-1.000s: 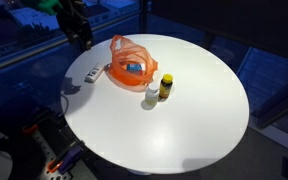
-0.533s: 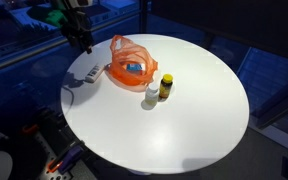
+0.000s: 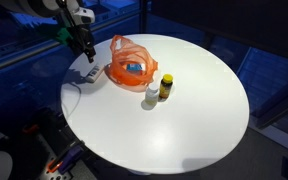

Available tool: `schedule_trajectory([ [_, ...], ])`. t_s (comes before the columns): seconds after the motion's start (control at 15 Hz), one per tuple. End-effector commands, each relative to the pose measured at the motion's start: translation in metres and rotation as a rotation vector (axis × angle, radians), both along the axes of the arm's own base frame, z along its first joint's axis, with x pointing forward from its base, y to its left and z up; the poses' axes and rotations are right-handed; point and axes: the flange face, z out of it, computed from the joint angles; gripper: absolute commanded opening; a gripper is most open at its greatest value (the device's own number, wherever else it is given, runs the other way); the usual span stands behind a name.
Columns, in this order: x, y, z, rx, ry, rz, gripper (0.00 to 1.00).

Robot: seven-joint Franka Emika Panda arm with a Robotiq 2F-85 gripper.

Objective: Pick up the white bottle on the left side of the table and put it in the orange plastic bag.

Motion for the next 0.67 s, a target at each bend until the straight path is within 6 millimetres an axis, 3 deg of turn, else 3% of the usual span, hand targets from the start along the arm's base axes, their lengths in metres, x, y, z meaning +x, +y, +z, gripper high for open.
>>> schedule_trajectory([
  [0.0,0.008,-0.003,-0.014,-0.008,-0.008,-0.032,1.0],
  [0.6,0.019,-0.013,-0.047,-0.033,0.029,-0.078,1.0],
])
